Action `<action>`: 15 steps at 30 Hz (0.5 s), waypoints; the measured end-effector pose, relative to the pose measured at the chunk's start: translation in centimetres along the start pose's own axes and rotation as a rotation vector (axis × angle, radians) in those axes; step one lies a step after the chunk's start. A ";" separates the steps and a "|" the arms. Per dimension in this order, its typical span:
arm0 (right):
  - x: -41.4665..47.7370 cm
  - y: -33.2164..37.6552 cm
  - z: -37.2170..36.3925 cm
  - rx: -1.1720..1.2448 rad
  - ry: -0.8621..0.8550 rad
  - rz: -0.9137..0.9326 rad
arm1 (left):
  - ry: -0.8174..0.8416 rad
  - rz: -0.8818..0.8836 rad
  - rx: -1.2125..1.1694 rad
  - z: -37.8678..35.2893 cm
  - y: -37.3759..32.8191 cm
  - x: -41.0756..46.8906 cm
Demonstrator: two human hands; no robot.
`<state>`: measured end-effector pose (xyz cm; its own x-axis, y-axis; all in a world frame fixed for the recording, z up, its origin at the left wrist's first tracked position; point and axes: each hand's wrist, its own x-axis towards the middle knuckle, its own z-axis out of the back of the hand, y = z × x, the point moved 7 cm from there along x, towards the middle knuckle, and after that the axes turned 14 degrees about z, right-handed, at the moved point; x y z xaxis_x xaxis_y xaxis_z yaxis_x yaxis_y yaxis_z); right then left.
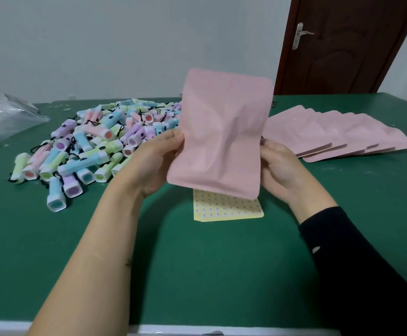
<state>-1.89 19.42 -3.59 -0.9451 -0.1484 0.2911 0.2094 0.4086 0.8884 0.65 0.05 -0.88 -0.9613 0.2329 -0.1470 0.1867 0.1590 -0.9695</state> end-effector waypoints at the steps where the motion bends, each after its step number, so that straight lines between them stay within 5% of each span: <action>1: -0.1 0.0 0.0 -0.002 -0.007 -0.008 | -0.023 0.035 0.007 0.3 0.5 0.3; 8: -0.4 -0.8 0.6 -0.086 -0.151 -0.084 | -0.088 0.248 0.054 0.5 3.2 1.4; 11: -0.6 -1.4 0.8 -0.185 -0.188 -0.119 | -0.007 0.226 0.198 0.0 3.4 1.6; 15: -0.9 -2.1 -0.2 -0.256 -0.112 -0.153 | 0.068 0.203 0.109 0.0 3.6 1.7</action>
<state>-1.37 18.56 -5.63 -0.9893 -0.0843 0.1189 0.1056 0.1472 0.9835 -0.33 1.03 -4.62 -0.8895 0.3145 -0.3314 0.3487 -0.0014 -0.9372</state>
